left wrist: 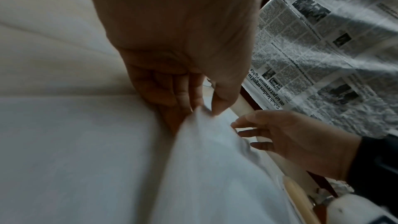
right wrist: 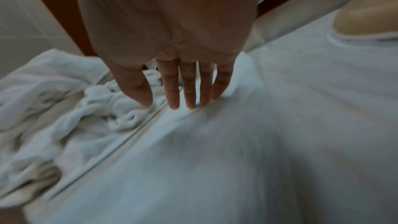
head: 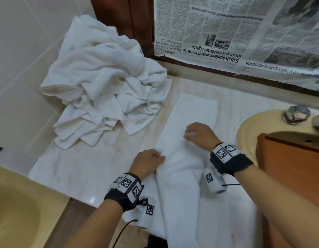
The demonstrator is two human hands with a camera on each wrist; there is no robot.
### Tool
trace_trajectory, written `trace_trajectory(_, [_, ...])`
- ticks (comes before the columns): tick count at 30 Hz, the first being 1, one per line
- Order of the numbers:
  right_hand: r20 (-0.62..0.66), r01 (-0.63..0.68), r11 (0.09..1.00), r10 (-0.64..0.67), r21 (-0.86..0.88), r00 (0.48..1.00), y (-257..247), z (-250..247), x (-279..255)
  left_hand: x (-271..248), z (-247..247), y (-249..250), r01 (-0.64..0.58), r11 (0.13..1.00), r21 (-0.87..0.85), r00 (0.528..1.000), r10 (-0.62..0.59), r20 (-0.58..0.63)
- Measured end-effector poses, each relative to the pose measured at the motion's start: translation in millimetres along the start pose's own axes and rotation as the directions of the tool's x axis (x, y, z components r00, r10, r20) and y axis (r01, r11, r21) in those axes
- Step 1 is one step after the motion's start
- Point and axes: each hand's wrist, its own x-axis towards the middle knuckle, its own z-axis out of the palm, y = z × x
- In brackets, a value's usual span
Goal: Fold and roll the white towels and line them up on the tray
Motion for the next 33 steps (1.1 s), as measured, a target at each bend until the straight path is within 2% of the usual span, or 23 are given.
trace_trajectory(3, [-0.174, -0.022, 0.996, 0.036, 0.081, 0.984, 7.5, -32.6, 31.7, 15.2, -4.2, 18.9, -0.03, 0.999, -0.027, 1.0, 0.03, -0.002])
trace_trajectory(5, [-0.242, -0.065, 0.998, 0.063, 0.0, 0.968, 18.2, -48.9, 54.3, 27.0, -2.7, 31.0, -0.051, 0.998, -0.039, 0.999, 0.051, -0.006])
trace_trajectory(10, [-0.151, -0.134, 0.939, 0.089, -0.318, 0.985, 31.6, -65.0, 92.6, 55.7, 0.2, 51.8, -0.067, 0.997, 0.035, 0.996, 0.069, -0.052])
trace_trajectory(16, [-0.151, -0.135, 0.863, 0.07, -0.486, 0.986, 31.3, -68.3, 116.2, 67.8, 0.4, 57.9, -0.055, 0.986, 0.158, 0.997, 0.062, -0.04])
trace_trajectory(18, [-0.123, -0.132, 0.876, 0.084, -0.465, 0.989, 32.1, -72.1, 121.9, 67.7, -1.0, 59.7, -0.063, 0.987, 0.15, 0.996, 0.071, -0.049])
trace_trajectory(20, [-0.121, -0.167, 0.918, 0.131, -0.36, 0.984, 32.8, -78.6, 125.6, 69.5, -3.5, 63.7, -0.07, 0.994, 0.082, 0.993, 0.077, -0.084])
trace_trajectory(23, [-0.119, -0.22, 0.935, 0.193, -0.279, 0.974, 32.0, -81.2, 130.2, 77.1, -5.1, 66.4, -0.027, 1.0, 0.003, 0.986, 0.027, -0.165])
trace_trajectory(26, [-0.116, -0.246, 0.919, 0.22, -0.307, 0.968, 32.0, -72.5, 135.0, 85.9, 1.6, 60.4, 0.046, 0.996, 0.073, 0.978, -0.03, -0.205])
trace_trajectory(29, [-0.129, -0.266, 0.895, 0.235, -0.358, 0.963, 31.6, -65.9, 139.8, 90.0, 6.5, 58.7, 0.065, 0.99, 0.123, 0.974, -0.036, -0.226])
trace_trajectory(33, [-0.137, -0.278, 0.87, 0.242, -0.407, 0.961, 26.4, -62.4, 141.4, 93.2, 1.6, 59.7, 0.089, 0.993, 0.082, 0.97, -0.067, -0.233])
